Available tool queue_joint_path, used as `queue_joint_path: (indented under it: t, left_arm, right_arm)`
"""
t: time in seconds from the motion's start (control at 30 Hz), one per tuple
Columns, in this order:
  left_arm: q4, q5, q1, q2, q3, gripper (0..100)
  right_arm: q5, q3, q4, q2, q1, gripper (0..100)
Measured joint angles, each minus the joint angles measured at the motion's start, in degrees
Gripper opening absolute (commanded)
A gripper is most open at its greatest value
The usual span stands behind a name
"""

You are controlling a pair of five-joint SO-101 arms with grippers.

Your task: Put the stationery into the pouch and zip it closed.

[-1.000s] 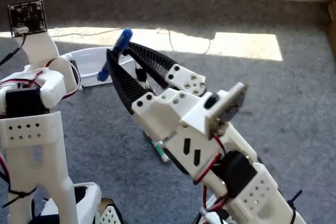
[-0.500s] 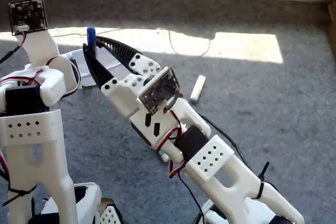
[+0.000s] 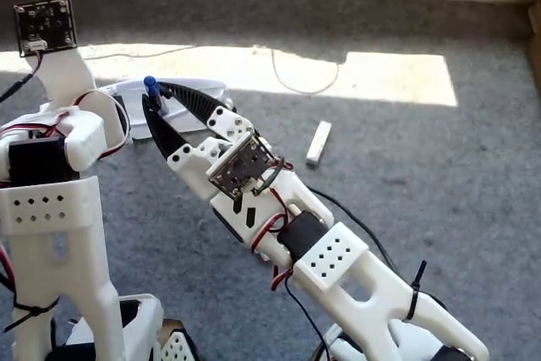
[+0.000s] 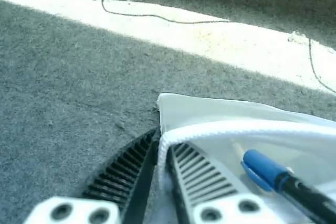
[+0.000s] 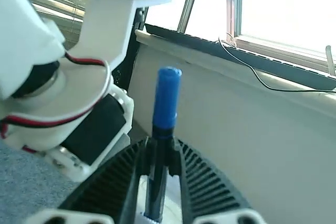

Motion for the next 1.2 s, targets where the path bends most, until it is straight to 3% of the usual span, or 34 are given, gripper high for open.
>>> queue_joint_path:
  t: [0.2, 0.37, 0.47, 0.9, 1.2]
  left_arm:
    - [0.0, 0.0, 0.0, 0.0, 0.0, 1]
    - [0.0, 0.0, 0.0, 0.0, 0.0, 1]
    - [0.0, 0.0, 0.0, 0.0, 0.0, 1]
    - [0.0, 0.0, 1.0, 0.1, 0.0, 1]
    - [0.0, 0.0, 1.0, 0.1, 0.0, 1]
  right_arm:
    - [0.0, 0.0, 0.0, 3.3, 0.0, 1.8]
    - [0.0, 0.0, 0.0, 5.1, 0.0, 15.7]
    - [-3.6, 0.0, 2.1, 5.0, 0.0, 17.2]
    - [-13.6, -10.5, 33.9, -5.2, 1.1, 17.2]
    - [-19.9, -21.5, 60.0, -8.3, 14.8, 17.2]
